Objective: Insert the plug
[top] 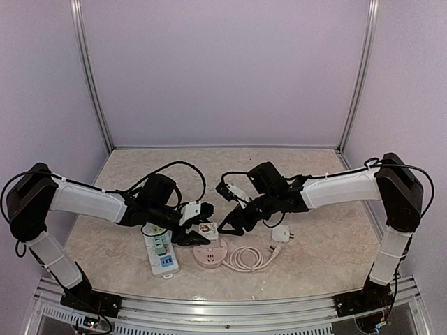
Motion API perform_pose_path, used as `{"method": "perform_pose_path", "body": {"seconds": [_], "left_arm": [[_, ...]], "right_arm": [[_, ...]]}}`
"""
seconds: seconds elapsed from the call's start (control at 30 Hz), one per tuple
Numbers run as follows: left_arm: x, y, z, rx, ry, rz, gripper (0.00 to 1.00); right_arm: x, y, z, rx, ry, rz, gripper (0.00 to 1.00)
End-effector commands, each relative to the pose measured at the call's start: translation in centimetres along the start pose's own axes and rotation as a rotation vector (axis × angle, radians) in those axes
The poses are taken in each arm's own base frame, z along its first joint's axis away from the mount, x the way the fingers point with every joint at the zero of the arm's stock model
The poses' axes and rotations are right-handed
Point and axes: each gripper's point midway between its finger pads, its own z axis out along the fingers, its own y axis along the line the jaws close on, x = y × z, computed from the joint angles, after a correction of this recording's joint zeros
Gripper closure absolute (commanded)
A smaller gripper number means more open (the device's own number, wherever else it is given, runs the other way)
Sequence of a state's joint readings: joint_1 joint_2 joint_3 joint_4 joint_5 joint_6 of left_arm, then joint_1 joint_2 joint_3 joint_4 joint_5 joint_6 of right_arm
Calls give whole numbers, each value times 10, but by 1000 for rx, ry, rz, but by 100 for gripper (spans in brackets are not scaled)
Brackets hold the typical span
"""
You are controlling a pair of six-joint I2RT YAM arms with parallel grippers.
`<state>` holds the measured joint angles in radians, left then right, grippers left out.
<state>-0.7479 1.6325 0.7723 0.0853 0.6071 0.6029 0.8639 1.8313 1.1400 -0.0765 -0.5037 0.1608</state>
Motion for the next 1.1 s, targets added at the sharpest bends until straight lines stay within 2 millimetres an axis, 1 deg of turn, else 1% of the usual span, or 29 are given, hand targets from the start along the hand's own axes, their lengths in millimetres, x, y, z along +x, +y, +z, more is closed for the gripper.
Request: {"method": "perform_pose_path", "body": {"seconds": [0.0, 0.1, 0.23, 0.4, 0.5, 0.53, 0.57, 0.6, 0.63, 0.67, 0.7, 0.77, 0.87, 0.97, 1.0, 1.07], "left_arm": [[91, -44, 10, 82, 296, -171, 100], [88, -46, 11, 94, 304, -172, 100], [81, -56, 13, 164, 322, -230, 100], [86, -61, 21, 163, 364, -209, 100], [89, -59, 19, 140, 363, -204, 100], [90, -56, 18, 114, 357, -191, 90], [86, -54, 15, 94, 342, -173, 64], [79, -51, 14, 81, 326, -151, 42], [67, -47, 12, 61, 302, -124, 23], [57, -43, 11, 44, 287, -108, 10], [46, -39, 8, 26, 268, -88, 3], [25, -30, 2, -16, 228, -54, 1], [3, -19, -9, -82, 186, 6, 1], [-9, -18, -21, -118, 150, 42, 1], [-8, -21, -24, -117, 146, 45, 1], [-8, -27, -30, -114, 132, 54, 1]], "right_arm": [[-8, 0, -18, 79, -35, -7, 36], [-9, -2, -23, 106, -35, -10, 35], [-11, -2, -27, 119, -57, 3, 35], [-6, -1, -26, 106, -66, 39, 36], [-5, 3, -25, 80, -63, 50, 36], [-4, 4, -26, 77, -65, 53, 36], [-4, 4, -28, 78, -66, 52, 36], [-5, 4, -29, 81, -67, 52, 35], [-5, 5, -30, 84, -68, 51, 36], [-6, 4, -32, 90, -69, 50, 35], [-7, 4, -32, 97, -69, 52, 36], [-11, 4, -34, 102, -76, 62, 36], [-16, 4, -37, 108, -92, 92, 36], [-14, 3, -35, 149, -87, 125, 36], [-11, 3, -33, 165, -78, 135, 36], [-11, 11, -28, 158, -72, 151, 39]]}}
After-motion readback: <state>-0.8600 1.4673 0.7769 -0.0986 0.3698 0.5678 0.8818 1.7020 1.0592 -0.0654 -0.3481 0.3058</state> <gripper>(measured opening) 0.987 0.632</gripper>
